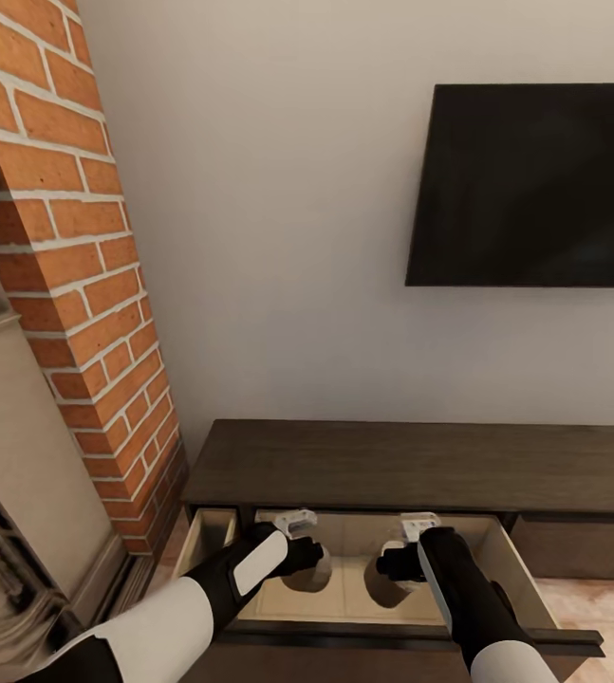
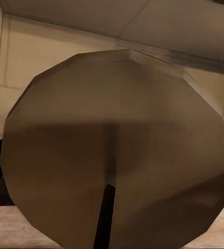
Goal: Place each of the two pumpkins and all three candles from the living room inside a cabinet in the living room (use any cabinet), then make sure every cabinet is closed, and position the cauldron so it is next to a table in the living room.
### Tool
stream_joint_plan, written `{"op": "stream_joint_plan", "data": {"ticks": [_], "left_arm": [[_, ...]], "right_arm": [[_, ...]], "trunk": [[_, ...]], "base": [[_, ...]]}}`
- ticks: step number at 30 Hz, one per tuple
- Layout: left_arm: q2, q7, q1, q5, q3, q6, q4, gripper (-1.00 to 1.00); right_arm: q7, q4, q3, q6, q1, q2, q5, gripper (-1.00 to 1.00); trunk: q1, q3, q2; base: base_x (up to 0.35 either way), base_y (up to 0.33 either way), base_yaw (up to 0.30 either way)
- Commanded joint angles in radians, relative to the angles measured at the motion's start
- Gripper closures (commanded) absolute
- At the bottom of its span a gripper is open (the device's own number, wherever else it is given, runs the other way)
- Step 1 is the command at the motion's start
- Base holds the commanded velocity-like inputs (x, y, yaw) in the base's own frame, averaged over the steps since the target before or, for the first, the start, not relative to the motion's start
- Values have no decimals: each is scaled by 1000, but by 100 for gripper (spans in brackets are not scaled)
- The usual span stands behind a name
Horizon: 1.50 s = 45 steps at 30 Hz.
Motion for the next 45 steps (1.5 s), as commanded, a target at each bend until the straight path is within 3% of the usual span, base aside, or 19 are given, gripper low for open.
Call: {"op": "stream_joint_plan", "data": {"ticks": [1, 15, 22, 24, 25, 30, 45], "left_arm": [[0, 7, -1, 2, -7, 1, -2, 100], [1, 7, 7, 1, -7, 6, 7, 100], [0, 16, 6, 2, -2, 66, 9, 100], [0, 19, 6, 3, 0, 74, 10, 100], [-1, 21, 6, 4, 2, 100, 10, 100], [-1, 24, 6, 9, 6, 145, 6, 100], [2, 24, 7, 6, -2, 100, 6, 100]], "right_arm": [[10, -3, -4, 16, -1, 1, 11, 100], [7, -2, -4, 37, -1, 1, 11, 100], [3, -2, 0, 8, 0, 2, 11, 100], [3, -2, 20, -15, 0, 2, 12, 100], [2, 4, 54, -31, 0, 1, 12, 100], [3, 23, 93, -45, 1, 0, 10, 100], [3, 26, 99, -48, 1, 0, 9, 100]], "trunk": [[0, -1, -1], [0, -1, -1], [0, -1, -1], [0, -1, -1], [0, -1, -1], [0, -1, -1], [0, -1, -1]], "base": [[5, 0, 0], [97, 0, 0], [37, 0, 0], [7, 0, 0], [3, 0, 0], [1, 0, 0], [66, 0, 0]]}}
